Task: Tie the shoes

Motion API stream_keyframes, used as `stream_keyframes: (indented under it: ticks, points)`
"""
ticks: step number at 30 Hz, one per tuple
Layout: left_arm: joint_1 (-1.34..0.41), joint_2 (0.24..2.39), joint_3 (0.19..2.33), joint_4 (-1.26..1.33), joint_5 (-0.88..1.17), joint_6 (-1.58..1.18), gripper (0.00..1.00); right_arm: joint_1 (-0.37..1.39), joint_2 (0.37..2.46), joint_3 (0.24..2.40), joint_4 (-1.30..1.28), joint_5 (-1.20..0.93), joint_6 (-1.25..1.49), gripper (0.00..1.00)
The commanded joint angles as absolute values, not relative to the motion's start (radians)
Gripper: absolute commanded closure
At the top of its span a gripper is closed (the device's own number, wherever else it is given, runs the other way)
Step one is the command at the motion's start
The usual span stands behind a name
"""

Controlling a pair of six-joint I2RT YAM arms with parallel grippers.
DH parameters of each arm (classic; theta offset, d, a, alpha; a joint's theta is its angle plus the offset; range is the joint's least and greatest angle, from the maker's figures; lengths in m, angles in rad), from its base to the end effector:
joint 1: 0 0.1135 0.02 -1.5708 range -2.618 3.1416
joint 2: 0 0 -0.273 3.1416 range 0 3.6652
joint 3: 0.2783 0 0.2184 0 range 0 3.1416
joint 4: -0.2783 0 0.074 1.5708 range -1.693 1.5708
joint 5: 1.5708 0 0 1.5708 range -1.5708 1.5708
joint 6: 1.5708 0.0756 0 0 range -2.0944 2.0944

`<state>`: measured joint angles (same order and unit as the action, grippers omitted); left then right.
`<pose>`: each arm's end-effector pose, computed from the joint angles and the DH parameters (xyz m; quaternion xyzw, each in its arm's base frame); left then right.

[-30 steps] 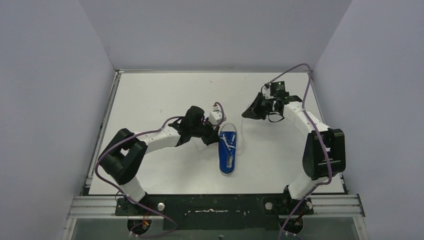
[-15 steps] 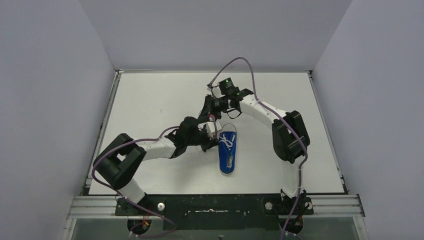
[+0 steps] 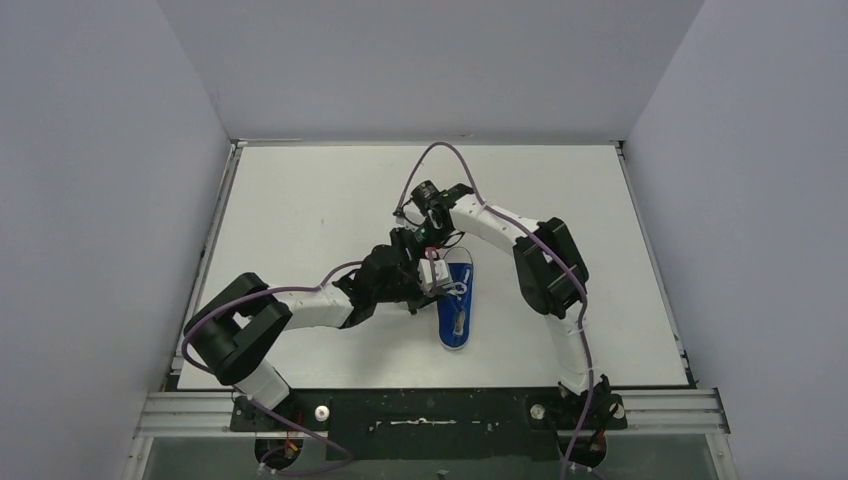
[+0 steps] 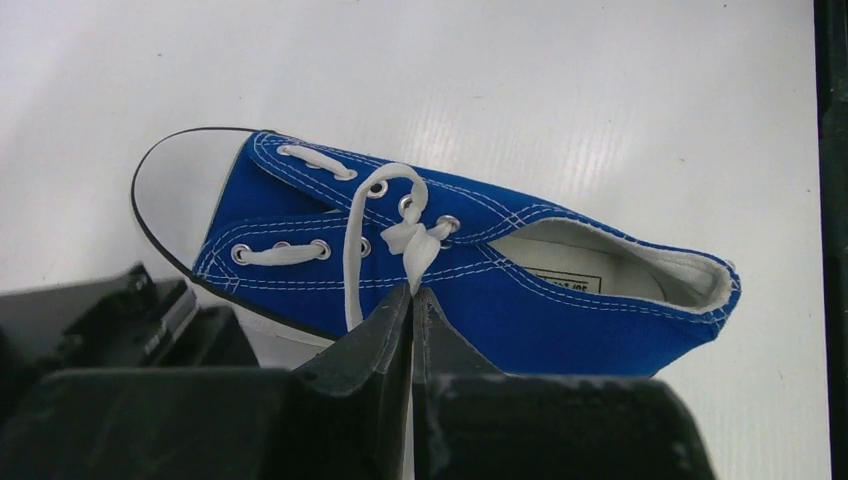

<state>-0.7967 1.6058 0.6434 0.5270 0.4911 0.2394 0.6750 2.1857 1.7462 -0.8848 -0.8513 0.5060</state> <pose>0.2026 -0.2583 0.1890 0.5185 0.6458 -0.3405 0.4451 0.2949 0.3089 0.1814 0.1269 -0.8964 -0.4027 0.1351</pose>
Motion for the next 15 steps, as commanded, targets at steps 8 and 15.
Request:
stream_keyframes:
  ticks: [8, 15]
  points:
    - [-0.796, 1.583, 0.689, 0.527, 0.498, 0.073, 1.0, 0.453, 1.882, 1.742, -0.995, -0.708, 0.49, 0.25]
    - [-0.763, 1.641, 0.777, 0.432, 0.544, -0.171, 1.0, 0.403, 1.447, 1.263, -0.701, -0.394, 0.361, 0.22]
